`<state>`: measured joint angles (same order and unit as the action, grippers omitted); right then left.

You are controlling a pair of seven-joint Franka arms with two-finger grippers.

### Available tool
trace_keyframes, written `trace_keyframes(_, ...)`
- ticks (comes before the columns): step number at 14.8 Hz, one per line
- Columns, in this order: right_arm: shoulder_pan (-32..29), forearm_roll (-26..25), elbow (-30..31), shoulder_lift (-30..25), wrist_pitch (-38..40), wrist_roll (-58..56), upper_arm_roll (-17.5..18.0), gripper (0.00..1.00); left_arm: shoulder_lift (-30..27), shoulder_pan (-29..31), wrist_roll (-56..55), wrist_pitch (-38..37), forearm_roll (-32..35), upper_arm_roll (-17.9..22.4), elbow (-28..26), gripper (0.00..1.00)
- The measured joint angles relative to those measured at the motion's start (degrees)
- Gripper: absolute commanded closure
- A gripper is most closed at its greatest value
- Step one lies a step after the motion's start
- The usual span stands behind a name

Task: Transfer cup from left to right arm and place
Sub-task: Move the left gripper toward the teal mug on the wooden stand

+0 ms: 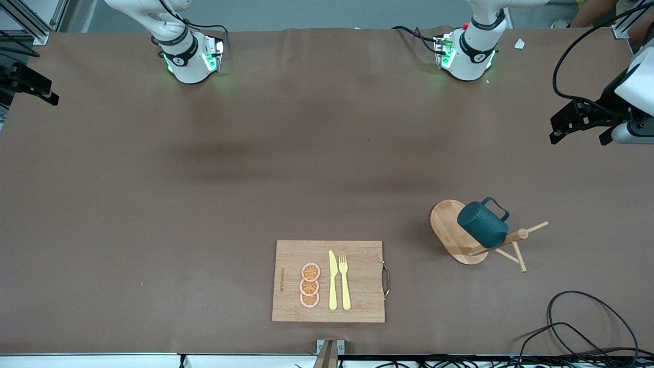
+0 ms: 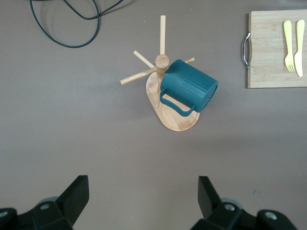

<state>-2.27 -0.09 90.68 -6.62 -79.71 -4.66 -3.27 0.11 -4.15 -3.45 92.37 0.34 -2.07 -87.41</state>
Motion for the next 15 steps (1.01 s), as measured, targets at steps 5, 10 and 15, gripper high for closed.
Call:
trace_keyframes(5,0.0,0.0,0.0,0.0,0.03,0.0,0.0,0.0,0.33,0.35,0.0,-0.18,0.0,0.04,-0.03,0.0)
trace_keyframes(10,0.0,0.0,-0.1,0.0,-0.1,0.0,0.14,0.0,2.01,-0.02,-4.08,-0.91,-0.57,-0.05,-0.16,0.0)
trace_keyframes(15,-0.01,0.0,-0.54,0.0,-0.09,0.0,0.12,0.0,8.37,-0.45,-25.05,-0.01,-2.58,-0.17,0.67,0.0)
